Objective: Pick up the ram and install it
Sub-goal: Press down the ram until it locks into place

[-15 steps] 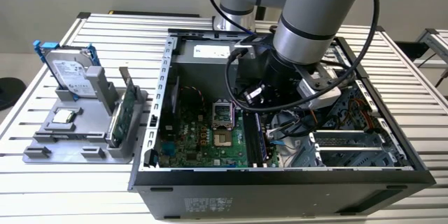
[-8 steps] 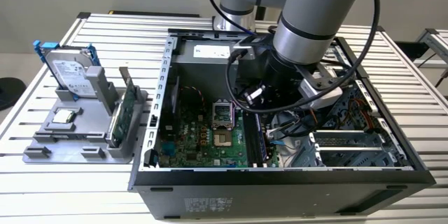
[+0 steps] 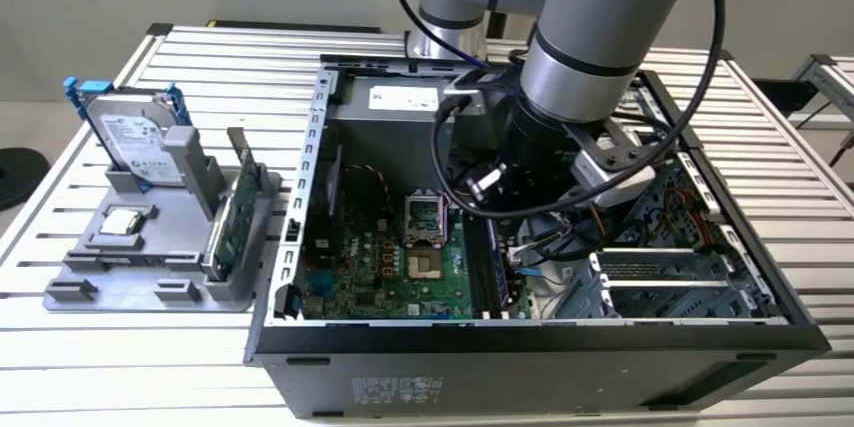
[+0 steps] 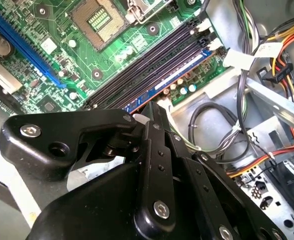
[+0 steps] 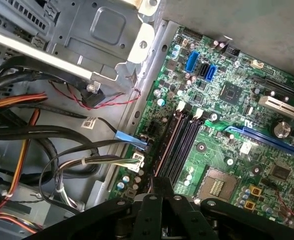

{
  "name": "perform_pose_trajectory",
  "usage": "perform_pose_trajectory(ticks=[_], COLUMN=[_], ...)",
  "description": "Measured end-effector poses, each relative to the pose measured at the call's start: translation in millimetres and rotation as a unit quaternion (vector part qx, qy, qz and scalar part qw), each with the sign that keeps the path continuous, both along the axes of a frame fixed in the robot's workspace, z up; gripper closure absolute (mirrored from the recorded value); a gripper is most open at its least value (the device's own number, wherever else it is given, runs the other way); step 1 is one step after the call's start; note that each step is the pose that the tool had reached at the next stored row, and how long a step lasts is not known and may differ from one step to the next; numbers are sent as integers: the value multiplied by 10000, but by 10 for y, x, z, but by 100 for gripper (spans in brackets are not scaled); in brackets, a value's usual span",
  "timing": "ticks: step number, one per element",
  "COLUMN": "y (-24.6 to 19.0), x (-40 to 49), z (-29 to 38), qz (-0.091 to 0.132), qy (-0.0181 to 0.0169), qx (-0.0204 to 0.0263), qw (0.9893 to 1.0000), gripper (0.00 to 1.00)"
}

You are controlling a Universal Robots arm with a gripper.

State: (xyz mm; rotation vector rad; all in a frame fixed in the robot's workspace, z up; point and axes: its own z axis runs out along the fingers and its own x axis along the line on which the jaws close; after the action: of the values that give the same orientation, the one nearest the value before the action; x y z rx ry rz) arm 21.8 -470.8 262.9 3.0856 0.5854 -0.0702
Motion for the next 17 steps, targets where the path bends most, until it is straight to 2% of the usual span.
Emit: perform_pose_trajectory(ticks=[7,12,15,17], y=[0,0,0,1], x=[0,-1,-1,-2], z=[0,0,0,0], qz=[115,294,442,595], qy=[0,0,0,0], qx=[0,0,0,0], qw=[9999,9996,9990,9982], gripper=[100,100,100,100])
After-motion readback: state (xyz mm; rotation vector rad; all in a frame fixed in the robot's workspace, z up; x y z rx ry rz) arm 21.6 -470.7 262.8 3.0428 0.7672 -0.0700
